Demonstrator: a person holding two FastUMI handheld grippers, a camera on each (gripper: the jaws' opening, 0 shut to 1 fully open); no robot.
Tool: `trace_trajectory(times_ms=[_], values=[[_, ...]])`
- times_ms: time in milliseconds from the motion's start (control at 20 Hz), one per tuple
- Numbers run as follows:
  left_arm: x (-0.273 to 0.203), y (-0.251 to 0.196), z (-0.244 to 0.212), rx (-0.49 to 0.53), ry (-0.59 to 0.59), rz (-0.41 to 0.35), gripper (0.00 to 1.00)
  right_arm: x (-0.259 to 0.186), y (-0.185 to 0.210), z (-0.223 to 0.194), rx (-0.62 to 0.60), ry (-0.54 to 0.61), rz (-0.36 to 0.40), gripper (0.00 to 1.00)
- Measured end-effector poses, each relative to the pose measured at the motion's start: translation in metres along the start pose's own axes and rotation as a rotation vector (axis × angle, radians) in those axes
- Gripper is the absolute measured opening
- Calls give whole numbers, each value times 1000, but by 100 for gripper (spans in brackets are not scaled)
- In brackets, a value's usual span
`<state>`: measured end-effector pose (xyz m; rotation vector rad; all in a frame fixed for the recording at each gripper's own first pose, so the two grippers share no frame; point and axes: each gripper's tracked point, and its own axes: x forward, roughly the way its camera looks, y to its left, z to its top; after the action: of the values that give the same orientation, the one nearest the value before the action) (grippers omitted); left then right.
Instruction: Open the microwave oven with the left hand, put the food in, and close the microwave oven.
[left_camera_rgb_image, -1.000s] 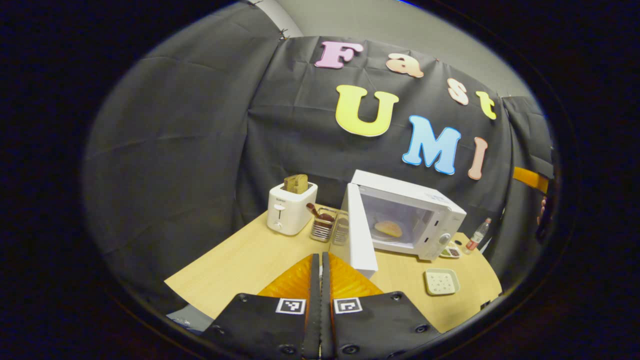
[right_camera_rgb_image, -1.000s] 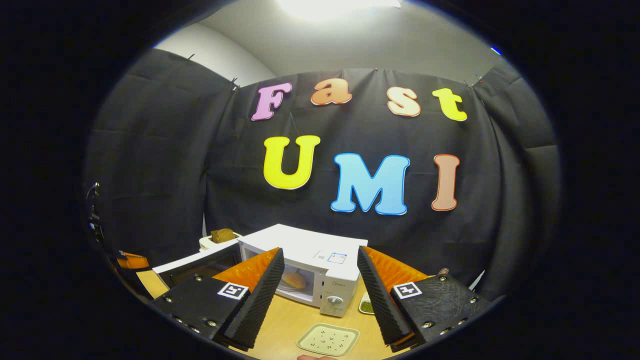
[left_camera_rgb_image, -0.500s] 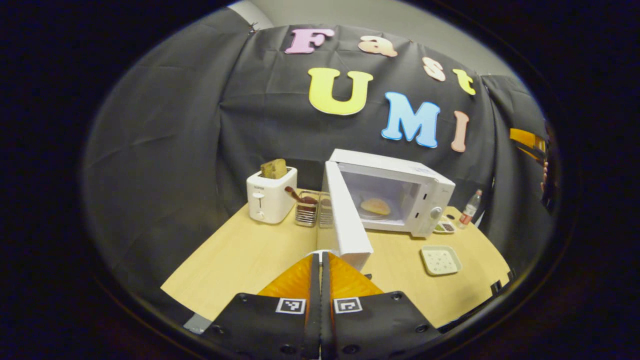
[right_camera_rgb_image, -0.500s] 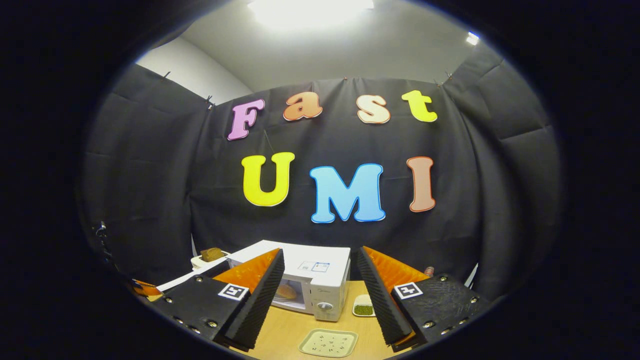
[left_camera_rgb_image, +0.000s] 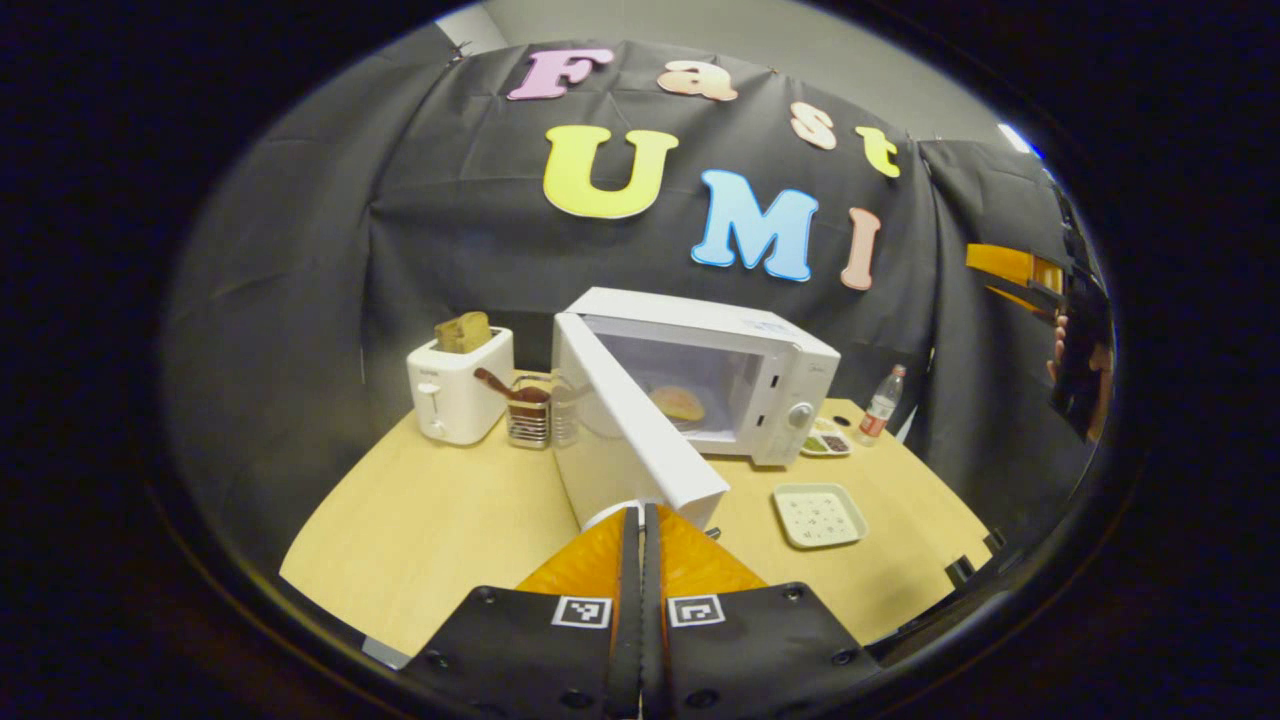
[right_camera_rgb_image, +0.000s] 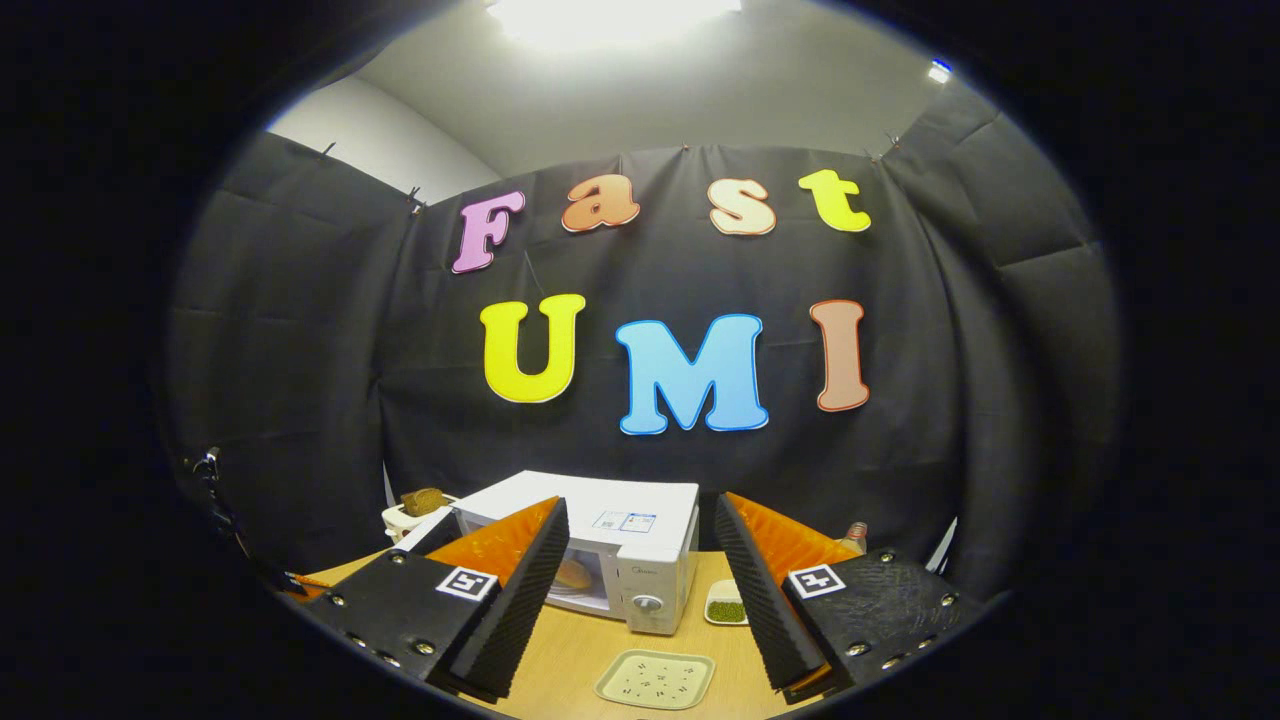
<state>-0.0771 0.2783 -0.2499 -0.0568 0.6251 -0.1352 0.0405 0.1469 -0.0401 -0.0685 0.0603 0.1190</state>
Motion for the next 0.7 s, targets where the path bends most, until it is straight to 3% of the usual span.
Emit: trace_trajectory(times_ms=[700], values=[[80,-103,27,115,54,-155,7,-1,-60,1,18,-2,-71,90]])
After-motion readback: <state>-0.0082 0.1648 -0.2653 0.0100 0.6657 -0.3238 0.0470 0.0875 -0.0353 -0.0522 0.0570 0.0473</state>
